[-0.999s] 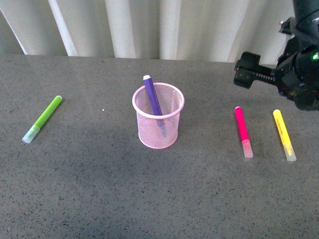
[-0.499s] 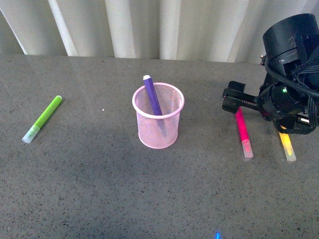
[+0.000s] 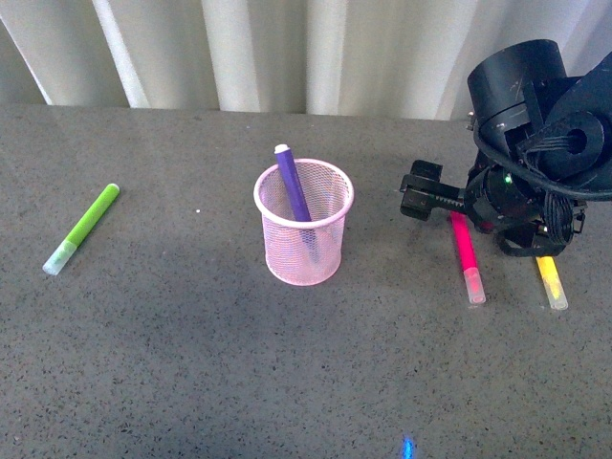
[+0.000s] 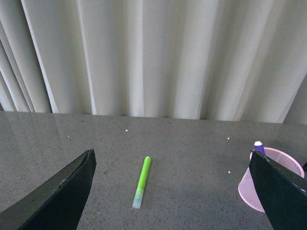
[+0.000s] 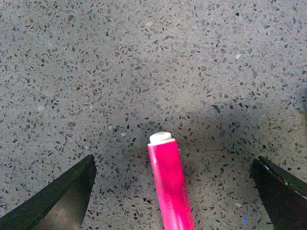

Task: Insert purple and pink pens into pink cup

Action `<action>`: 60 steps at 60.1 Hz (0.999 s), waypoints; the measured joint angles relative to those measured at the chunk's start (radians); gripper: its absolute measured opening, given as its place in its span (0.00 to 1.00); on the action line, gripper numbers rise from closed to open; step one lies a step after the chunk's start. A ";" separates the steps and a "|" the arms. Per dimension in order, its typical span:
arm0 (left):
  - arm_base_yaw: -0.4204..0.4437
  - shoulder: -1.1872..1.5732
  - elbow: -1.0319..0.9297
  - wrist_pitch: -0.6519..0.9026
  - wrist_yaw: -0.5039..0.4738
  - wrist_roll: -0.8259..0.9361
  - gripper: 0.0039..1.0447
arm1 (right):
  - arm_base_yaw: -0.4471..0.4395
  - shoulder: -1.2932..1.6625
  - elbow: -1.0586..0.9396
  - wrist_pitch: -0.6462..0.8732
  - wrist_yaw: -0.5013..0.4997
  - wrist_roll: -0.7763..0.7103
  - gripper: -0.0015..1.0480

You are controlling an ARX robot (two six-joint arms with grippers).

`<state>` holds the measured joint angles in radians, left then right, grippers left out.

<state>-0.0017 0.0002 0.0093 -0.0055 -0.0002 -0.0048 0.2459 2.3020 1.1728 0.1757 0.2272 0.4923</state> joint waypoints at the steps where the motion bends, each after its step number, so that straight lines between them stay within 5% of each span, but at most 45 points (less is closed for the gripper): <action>1: 0.000 0.000 0.000 0.000 0.000 0.000 0.94 | 0.001 0.001 0.002 0.000 0.000 0.000 0.93; 8: 0.000 0.000 0.000 0.000 0.000 0.000 0.94 | 0.003 0.014 0.016 -0.006 0.010 -0.001 0.84; 14: 0.000 0.000 0.000 0.000 0.000 0.000 0.94 | 0.003 0.026 0.032 -0.006 0.016 -0.002 0.63; 35: 0.000 0.000 0.000 0.000 0.000 0.000 0.94 | 0.001 0.035 0.043 -0.008 0.018 0.000 0.17; 60: 0.000 0.000 0.000 0.000 0.000 0.000 0.94 | 0.000 0.036 0.052 0.003 -0.006 0.012 0.12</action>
<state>-0.0017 0.0002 0.0093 -0.0055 -0.0002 -0.0048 0.2462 2.3379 1.2251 0.1791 0.2207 0.5041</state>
